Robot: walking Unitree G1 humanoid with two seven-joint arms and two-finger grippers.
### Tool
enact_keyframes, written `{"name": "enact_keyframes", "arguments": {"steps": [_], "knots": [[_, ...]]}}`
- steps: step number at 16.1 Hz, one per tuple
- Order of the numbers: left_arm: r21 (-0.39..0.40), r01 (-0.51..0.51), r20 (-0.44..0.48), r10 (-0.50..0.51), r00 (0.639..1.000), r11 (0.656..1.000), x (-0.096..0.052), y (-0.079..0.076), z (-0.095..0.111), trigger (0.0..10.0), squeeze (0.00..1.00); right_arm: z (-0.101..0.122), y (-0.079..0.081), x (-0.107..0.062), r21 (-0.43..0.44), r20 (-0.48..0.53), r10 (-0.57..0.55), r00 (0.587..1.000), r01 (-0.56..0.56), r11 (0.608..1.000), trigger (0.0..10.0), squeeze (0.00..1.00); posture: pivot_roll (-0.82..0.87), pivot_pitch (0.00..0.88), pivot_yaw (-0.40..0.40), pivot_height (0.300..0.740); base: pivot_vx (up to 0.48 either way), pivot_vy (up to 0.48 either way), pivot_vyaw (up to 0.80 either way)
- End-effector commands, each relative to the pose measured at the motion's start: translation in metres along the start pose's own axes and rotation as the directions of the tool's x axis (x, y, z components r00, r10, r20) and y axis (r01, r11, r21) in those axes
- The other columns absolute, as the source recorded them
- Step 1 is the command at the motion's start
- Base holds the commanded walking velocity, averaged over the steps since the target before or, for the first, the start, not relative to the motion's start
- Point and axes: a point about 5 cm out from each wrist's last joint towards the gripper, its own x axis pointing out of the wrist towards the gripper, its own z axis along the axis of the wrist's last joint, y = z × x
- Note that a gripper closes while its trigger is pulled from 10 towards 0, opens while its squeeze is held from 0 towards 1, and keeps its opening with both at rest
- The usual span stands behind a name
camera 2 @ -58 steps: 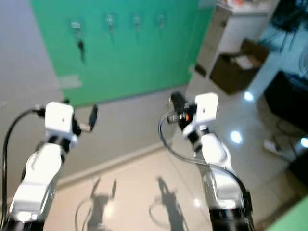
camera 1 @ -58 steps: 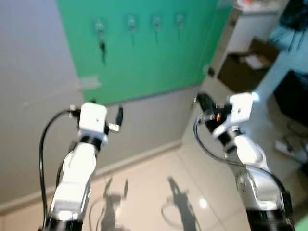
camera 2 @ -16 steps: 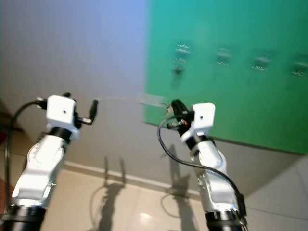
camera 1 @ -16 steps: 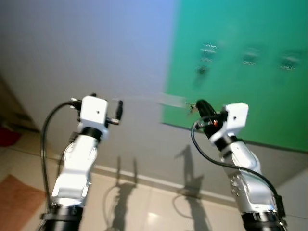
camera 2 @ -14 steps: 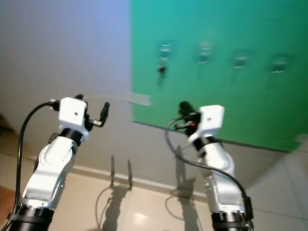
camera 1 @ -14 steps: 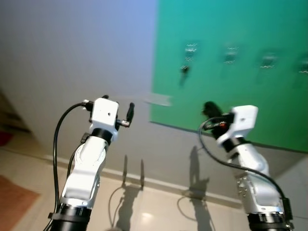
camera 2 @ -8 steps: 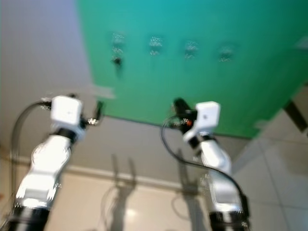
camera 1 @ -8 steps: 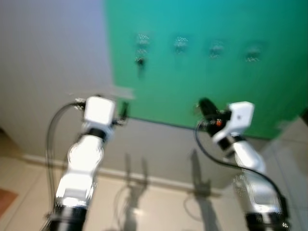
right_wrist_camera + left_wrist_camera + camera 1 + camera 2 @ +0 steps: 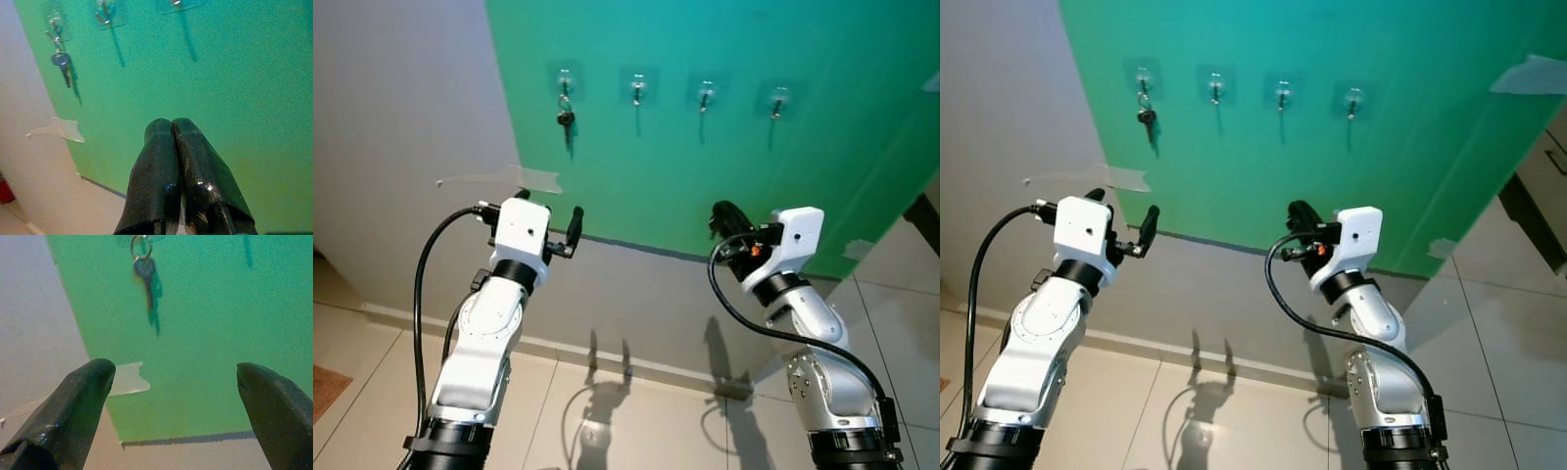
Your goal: Hang keys on a hook
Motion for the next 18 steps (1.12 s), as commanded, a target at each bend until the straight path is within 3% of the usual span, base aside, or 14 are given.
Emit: {"name": "enact_keyframes", "arguments": {"steps": [1, 5, 7, 11, 15, 18], "knots": [[0.006, 0.018, 0.029, -0.018, 0.999, 1.0, -0.001, 0.0, 0.006, 10.0, 0.0, 0.012, 0.004, 0.003, -0.004, 0.044, 0.037, 0.998, -0.037, 0.999, 10.0, 0.0, -0.07, 0.0, -0.036, 0.74, 0.262, 0.0, 0.0], [-0.013, 0.035, 0.034, -0.034, 0.999, 0.999, -0.001, -0.003, 0.007, 10.0, 0.0, 0.016, 0.004, 0.004, -0.027, 0.053, 0.03, 0.998, -0.028, 0.999, 10.0, 0.0, -0.08, 0.0, -0.035, 0.74, 0.353, 0.0, 0.54], [-0.016, 0.039, 0.03, -0.038, 0.999, 0.999, -0.002, -0.003, 0.006, 10.0, 0.0, 0.019, 0.002, 0.003, 0.005, 0.067, 0.015, 0.998, -0.015, 1.0, 10.0, 0.0, -0.07, 0.0, -0.035, 0.74, 0.388, 0.0, 0.0], [-0.018, 0.042, 0.022, -0.041, 0.999, 0.999, -0.004, -0.002, 0.004, 10.0, 0.0, 0.025, 0.013, 0.002, -0.014, 0.07, 0.13, 0.989, -0.13, 0.991, 10.0, 0.0, -0.08, 0.0, -0.036, 0.74, 0.387, 0.0, 0.0], [-0.022, 0.066, 0.019, -0.066, 0.998, 0.998, -0.004, -0.007, 0.004, 10.0, 0.0, 0.031, 0.024, -0.005, 0.011, 0.076, 0.269, 0.96, -0.271, 0.963, 10.0, 0.0, -0.08, 0.0, -0.037, 0.74, 0.0, 0.0, 0.0], [-0.016, 0.083, 0.026, -0.082, 0.996, 0.996, -0.004, -0.007, 0.005, 10.0, 0.0, 0.035, 0.024, -0.006, 0.015, 0.087, 0.281, 0.956, -0.284, 0.959, 10.0, 0.0, -0.08, 0.0, -0.035, 0.74, 0.0, 0.0, 0.0]]}}
